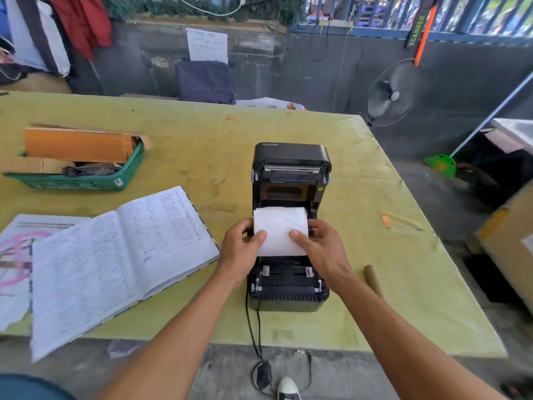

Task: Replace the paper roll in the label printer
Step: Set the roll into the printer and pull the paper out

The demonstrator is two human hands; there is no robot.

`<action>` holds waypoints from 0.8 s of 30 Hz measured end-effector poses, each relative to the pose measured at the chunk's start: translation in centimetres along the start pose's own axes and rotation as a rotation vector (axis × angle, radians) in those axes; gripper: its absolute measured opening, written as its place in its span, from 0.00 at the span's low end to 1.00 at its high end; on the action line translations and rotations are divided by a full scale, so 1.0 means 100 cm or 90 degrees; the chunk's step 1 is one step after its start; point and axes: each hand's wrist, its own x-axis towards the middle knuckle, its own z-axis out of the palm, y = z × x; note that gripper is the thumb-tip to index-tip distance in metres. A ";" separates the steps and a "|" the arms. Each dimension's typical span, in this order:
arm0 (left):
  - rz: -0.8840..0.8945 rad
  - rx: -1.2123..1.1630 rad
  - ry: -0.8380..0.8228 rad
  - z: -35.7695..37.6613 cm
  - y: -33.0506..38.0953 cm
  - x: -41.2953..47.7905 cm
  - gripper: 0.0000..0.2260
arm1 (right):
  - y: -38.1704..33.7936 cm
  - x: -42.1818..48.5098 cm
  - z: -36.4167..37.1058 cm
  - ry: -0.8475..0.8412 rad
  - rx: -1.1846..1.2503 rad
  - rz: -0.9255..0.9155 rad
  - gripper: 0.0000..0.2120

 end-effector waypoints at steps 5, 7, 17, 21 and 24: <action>-0.003 0.014 -0.011 0.008 -0.006 0.017 0.08 | 0.011 0.019 0.000 0.004 0.002 0.001 0.22; -0.001 0.001 -0.012 0.015 -0.009 0.020 0.08 | 0.016 0.025 -0.002 0.001 0.009 0.007 0.22; 0.000 0.011 -0.022 0.028 -0.016 0.029 0.14 | 0.034 0.043 -0.004 -0.020 0.028 0.033 0.22; -0.011 0.049 -0.032 0.028 -0.021 0.031 0.10 | 0.037 0.046 -0.003 -0.007 -0.010 0.031 0.25; -0.018 0.075 -0.022 0.030 -0.027 0.031 0.14 | 0.040 0.045 -0.003 0.001 -0.033 0.031 0.26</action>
